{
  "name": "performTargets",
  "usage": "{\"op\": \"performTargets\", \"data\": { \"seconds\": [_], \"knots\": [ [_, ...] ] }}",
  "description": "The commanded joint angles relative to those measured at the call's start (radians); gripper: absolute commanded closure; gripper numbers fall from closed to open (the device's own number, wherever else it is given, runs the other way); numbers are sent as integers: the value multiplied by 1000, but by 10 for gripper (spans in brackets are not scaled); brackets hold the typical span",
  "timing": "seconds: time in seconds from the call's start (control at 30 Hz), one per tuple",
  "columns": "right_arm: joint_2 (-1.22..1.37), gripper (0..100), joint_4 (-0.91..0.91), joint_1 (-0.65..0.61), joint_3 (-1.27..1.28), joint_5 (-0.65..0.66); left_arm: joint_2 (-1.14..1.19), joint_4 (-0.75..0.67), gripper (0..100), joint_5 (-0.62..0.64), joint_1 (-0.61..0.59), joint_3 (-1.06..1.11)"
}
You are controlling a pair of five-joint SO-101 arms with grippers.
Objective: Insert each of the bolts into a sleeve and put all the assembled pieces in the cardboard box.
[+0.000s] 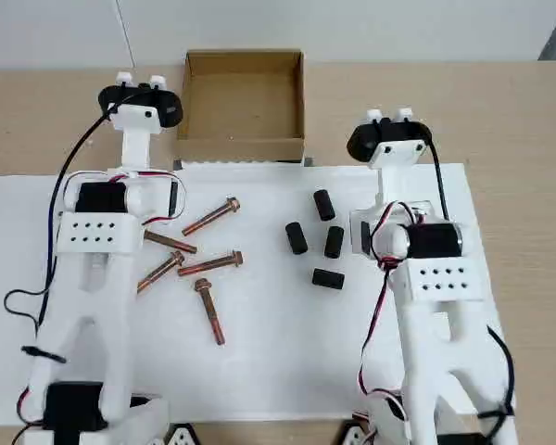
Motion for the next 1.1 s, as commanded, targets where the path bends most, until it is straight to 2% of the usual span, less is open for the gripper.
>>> {"op": "performTargets", "data": {
  "seconds": [0.0, 0.13, 0.43, 0.7, 0.9, 1.07],
  "knots": [
    [12, 926, -27, 12, -41, -100, 29, -34, 992, 48, 3, -8],
    [28, 926, -35, 58, -41, -150, 92, -41, 992, 69, 3, -5],
    [166, 926, -39, 74, -110, -176, 247, -184, 992, 71, 2, 2],
    [415, 925, 70, 70, -341, -256, 262, -213, 992, 71, 2, 2],
    [565, 925, 191, 70, -514, -258, 264, -233, 992, 71, 2, 7],
    [639, 924, 217, 70, -572, -253, 264, -249, 992, 71, 8, 7]
  ]
}}
